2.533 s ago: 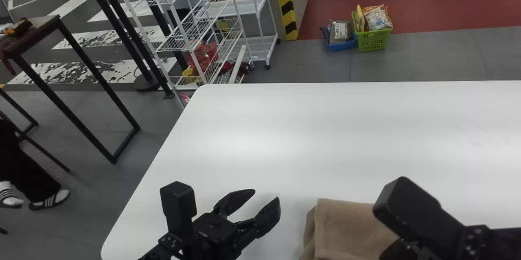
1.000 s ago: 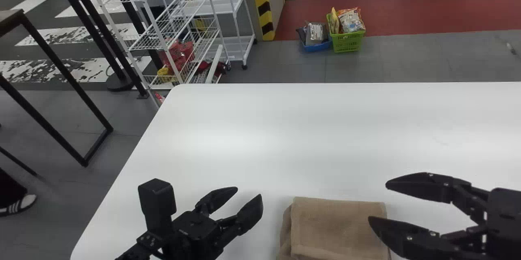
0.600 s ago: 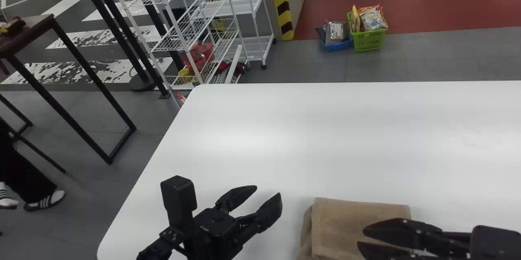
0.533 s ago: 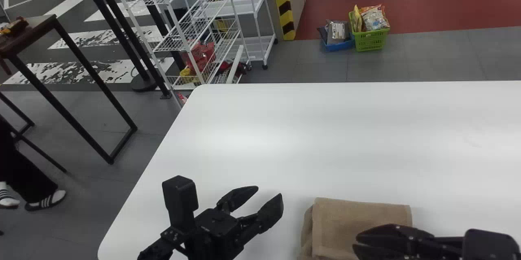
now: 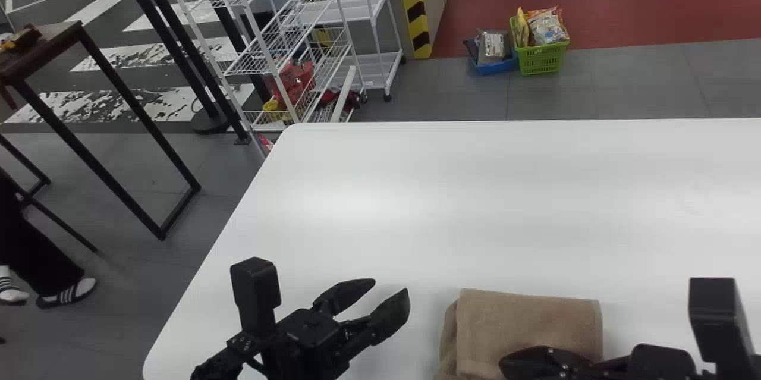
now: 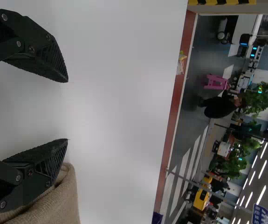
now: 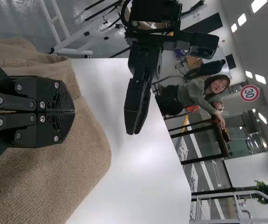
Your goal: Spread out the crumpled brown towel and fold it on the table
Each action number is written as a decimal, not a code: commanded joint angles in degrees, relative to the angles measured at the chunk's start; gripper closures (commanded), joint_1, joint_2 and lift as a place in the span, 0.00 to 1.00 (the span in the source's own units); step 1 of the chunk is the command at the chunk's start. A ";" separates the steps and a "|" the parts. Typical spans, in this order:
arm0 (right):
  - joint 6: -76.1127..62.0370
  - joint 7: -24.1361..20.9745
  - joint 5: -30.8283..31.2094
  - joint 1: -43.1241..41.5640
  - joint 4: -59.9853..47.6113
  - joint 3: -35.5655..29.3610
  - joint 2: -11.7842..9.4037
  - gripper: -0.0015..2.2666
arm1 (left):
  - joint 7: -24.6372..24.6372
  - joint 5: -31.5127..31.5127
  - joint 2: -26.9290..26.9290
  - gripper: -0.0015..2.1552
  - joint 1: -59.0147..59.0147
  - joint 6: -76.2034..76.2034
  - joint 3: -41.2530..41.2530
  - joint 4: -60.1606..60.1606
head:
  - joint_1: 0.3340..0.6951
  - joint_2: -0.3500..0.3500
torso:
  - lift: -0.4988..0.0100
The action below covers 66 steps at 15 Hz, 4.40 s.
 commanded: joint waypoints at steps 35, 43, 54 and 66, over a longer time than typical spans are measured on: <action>-5.01 -12.63 -20.11 1.11 -10.84 -24.59 0.05 0.02 | 5.52 3.84 -2.87 0.21 1.59 -17.97 -2.89 -3.26 | 1.00 0.70 | 0.73; -16.26 -21.86 -29.60 5.15 -5.65 -39.26 0.05 0.03 | 13.43 2.78 -2.34 0.21 2.29 -42.76 -6.05 6.58 | 1.00 0.47 | 0.73; -27.51 -36.80 -28.72 15.26 -4.95 -32.14 0.05 0.04 | 18.88 -3.28 -0.76 0.21 6.25 -56.64 -14.49 13.79 | 1.00 0.24 | 0.73; -28.22 -41.20 -22.22 17.37 -5.83 -24.50 0.05 0.04 | 20.72 -4.07 2.14 0.21 6.86 -57.52 -17.92 13.61 | 1.00 0.33 | 0.73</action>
